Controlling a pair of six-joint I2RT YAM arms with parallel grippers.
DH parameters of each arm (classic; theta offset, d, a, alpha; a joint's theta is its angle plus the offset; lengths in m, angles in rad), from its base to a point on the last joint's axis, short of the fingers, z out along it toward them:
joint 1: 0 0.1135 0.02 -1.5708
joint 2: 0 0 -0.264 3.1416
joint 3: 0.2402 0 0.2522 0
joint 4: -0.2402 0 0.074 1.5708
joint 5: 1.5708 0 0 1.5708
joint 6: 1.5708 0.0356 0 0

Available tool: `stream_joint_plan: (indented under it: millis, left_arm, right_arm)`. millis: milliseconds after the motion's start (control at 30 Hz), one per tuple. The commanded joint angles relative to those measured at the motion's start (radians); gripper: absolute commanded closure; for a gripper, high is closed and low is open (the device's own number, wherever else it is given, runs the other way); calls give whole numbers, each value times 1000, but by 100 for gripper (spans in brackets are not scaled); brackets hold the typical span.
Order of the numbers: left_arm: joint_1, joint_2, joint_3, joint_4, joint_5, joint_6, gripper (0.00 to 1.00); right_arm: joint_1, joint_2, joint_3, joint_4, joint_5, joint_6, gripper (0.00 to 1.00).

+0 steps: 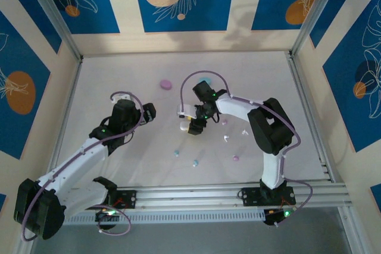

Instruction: Insert the wireless bluetooth earbuds into the charging case

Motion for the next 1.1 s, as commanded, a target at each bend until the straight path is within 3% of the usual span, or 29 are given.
stream_joint_plan:
  millis: [0, 233, 367, 467, 633, 733, 867, 1067]
  left_arm:
    - [15, -29, -15, 5, 10, -9, 0]
    - [18, -31, -15, 7, 16, -9, 0]
    - [20, -21, -11, 20, 36, -12, 0]
    - [20, -11, -9, 35, 65, -3, 0]
    - [21, -4, -11, 115, 177, 43, 5]
    - [21, 6, -11, 199, 287, 82, 9]
    - [20, 48, 23, 322, 528, 118, 15]
    - [-7, 165, 151, 440, 862, 94, 20]
  right_arm:
    - [11, 33, 34, -33, 3, -18, 34]
    - [18, 86, 53, -41, 25, -2, 36]
    - [22, 85, 37, -14, 43, 20, 46]
    - [22, 42, -3, 42, 41, 44, 55]
    - [21, -115, -109, 161, 49, 77, 60]
    - [20, -259, -169, 214, 31, 95, 60]
    - [15, -482, -260, 295, 0, 94, 59]
    - [15, -705, -317, 318, 83, 32, 59]
